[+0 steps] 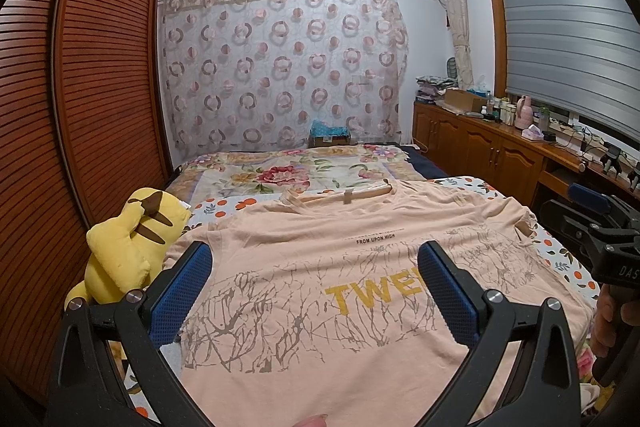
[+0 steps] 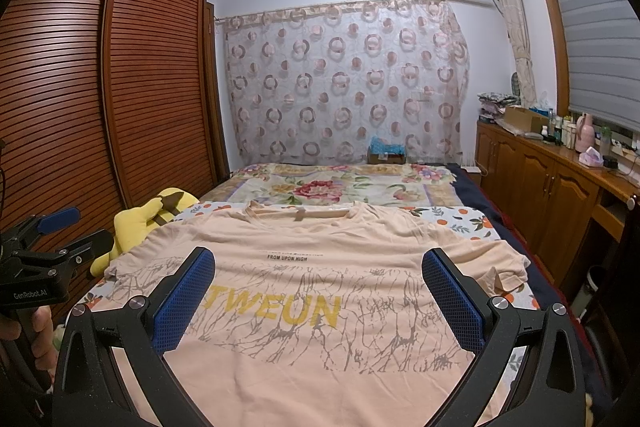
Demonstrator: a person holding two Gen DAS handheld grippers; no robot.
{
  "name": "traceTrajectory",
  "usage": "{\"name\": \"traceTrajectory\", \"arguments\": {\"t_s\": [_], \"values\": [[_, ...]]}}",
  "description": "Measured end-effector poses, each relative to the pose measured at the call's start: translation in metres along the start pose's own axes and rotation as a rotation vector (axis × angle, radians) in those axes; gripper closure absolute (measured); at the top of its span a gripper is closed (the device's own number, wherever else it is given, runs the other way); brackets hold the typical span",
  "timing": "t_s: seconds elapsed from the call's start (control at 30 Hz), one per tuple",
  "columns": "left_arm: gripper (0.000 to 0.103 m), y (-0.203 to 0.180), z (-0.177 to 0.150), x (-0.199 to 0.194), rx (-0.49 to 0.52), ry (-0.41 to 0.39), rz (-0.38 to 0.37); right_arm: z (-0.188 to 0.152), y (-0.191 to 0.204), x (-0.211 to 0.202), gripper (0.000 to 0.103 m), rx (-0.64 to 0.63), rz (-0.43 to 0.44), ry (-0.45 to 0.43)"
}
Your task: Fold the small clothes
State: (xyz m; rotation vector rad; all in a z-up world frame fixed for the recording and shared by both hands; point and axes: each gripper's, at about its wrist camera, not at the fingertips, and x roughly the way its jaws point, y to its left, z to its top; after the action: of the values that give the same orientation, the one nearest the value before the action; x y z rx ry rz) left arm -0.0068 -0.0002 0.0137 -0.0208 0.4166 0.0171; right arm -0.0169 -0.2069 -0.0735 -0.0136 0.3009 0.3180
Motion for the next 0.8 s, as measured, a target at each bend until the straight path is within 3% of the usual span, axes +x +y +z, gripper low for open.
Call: {"name": "traceTrajectory", "arguments": {"t_s": [0.3,0.53,0.8], "values": [[0.0,0.019,0.001,0.011,-0.01,0.046,0.041,-0.005,-0.002,0.014,0.0,0.004,0.07,0.044],[0.0,0.049,-0.024,0.036,-0.03,0.127,0.04,-0.01,-0.004,0.035,0.0,-0.015,0.103,0.093],[0.0,0.084,-0.037,0.045,-0.047,0.164,0.03,-0.017,-0.005,0.064,0.001,-0.039,0.124,0.16]]}}
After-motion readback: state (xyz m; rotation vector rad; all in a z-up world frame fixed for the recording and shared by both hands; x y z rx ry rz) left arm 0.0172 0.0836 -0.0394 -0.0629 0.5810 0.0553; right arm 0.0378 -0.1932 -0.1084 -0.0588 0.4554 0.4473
